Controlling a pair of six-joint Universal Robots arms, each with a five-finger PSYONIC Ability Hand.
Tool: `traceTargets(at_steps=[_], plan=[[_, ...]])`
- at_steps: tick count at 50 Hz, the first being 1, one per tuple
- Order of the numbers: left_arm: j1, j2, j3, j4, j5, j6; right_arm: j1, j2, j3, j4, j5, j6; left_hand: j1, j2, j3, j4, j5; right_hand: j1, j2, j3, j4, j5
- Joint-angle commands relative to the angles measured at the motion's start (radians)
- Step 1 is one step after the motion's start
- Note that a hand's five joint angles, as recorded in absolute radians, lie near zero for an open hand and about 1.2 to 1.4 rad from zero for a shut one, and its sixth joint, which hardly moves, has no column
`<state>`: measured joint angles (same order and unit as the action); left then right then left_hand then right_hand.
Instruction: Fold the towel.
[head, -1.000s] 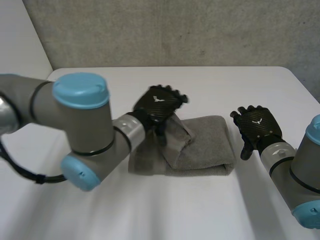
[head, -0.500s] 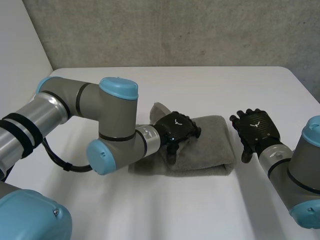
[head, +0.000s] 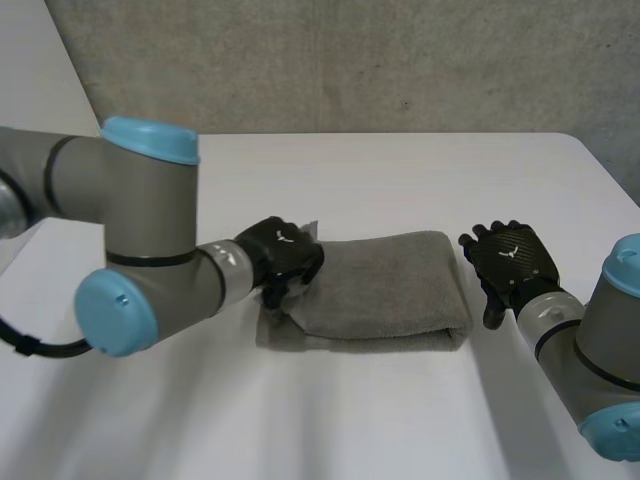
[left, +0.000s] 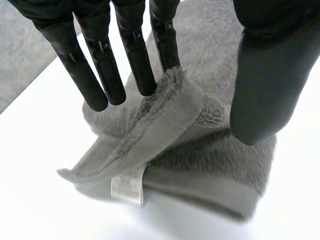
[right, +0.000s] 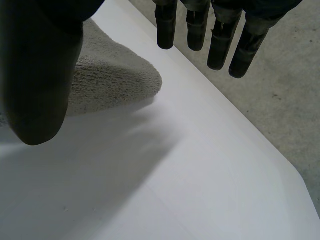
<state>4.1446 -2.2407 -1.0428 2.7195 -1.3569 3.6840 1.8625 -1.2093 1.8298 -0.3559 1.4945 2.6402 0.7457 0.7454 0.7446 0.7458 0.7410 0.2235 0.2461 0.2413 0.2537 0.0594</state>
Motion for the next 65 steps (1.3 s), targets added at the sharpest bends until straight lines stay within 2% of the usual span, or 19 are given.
traceTargets(at_steps=[1, 15, 21, 28, 36, 40, 46, 48, 53, 65], plan=[[0.057, 0.099, -0.197, 0.071, -0.001, -0.004, 0.010, -0.010, 0.009, -0.002, -0.007, -0.002, -0.098, -0.097, -0.097, -0.098, -0.267, -0.049, -0.072, -0.067, -0.079, -0.059], [0.065, 0.233, -0.519, 0.311, -0.005, -0.019, 0.032, -0.013, 0.022, 0.009, -0.083, 0.018, -0.101, -0.100, -0.099, -0.101, -0.270, -0.049, -0.072, -0.067, -0.079, -0.059], [0.069, 0.237, -0.586, 0.413, -0.010, -0.033, 0.038, -0.004, 0.012, 0.011, -0.094, 0.018, -0.101, -0.100, -0.099, -0.101, -0.270, -0.049, -0.072, -0.067, -0.079, -0.059], [0.081, 0.240, -0.597, 0.448, -0.016, -0.087, 0.033, 0.025, 0.005, 0.011, -0.097, 0.018, -0.109, -0.109, -0.108, -0.110, -0.279, -0.009, -0.032, -0.027, -0.040, -0.020], [0.089, 0.279, -0.577, 0.497, -0.022, -0.151, 0.038, 0.022, 0.002, 0.037, -0.094, 0.021, -0.171, -0.171, -0.170, -0.171, -0.341, 0.008, -0.014, -0.010, -0.022, -0.002], [0.088, 0.296, -0.548, 0.513, -0.022, -0.182, 0.040, -0.039, 0.000, 0.119, -0.099, 0.021, -0.186, -0.185, -0.185, -0.186, -0.356, 0.005, -0.017, -0.012, -0.025, -0.005], [0.075, 0.280, -0.436, 0.505, -0.022, -0.283, 0.043, -0.056, 0.003, 0.153, -0.105, 0.027, -0.215, -0.215, -0.214, -0.215, -0.385, 0.005, -0.017, -0.012, -0.025, -0.005], [0.069, 0.227, -0.375, 0.502, -0.021, -0.338, 0.047, -0.056, 0.009, 0.152, -0.112, 0.029, -0.239, -0.238, -0.237, -0.239, -0.408, 0.005, -0.017, -0.012, -0.025, -0.005], [0.046, 0.116, -0.287, 0.484, -0.019, -0.390, 0.047, -0.053, 0.017, 0.141, -0.129, 0.030, -0.262, -0.262, -0.261, -0.262, -0.432, 0.008, -0.014, -0.010, -0.022, -0.002], [0.025, -0.062, -0.164, 0.444, -0.024, -0.406, 0.053, -0.021, 0.026, 0.089, -0.126, 0.030, -0.259, -0.259, -0.258, -0.259, -0.429, 0.082, 0.059, 0.064, 0.051, 0.071]])
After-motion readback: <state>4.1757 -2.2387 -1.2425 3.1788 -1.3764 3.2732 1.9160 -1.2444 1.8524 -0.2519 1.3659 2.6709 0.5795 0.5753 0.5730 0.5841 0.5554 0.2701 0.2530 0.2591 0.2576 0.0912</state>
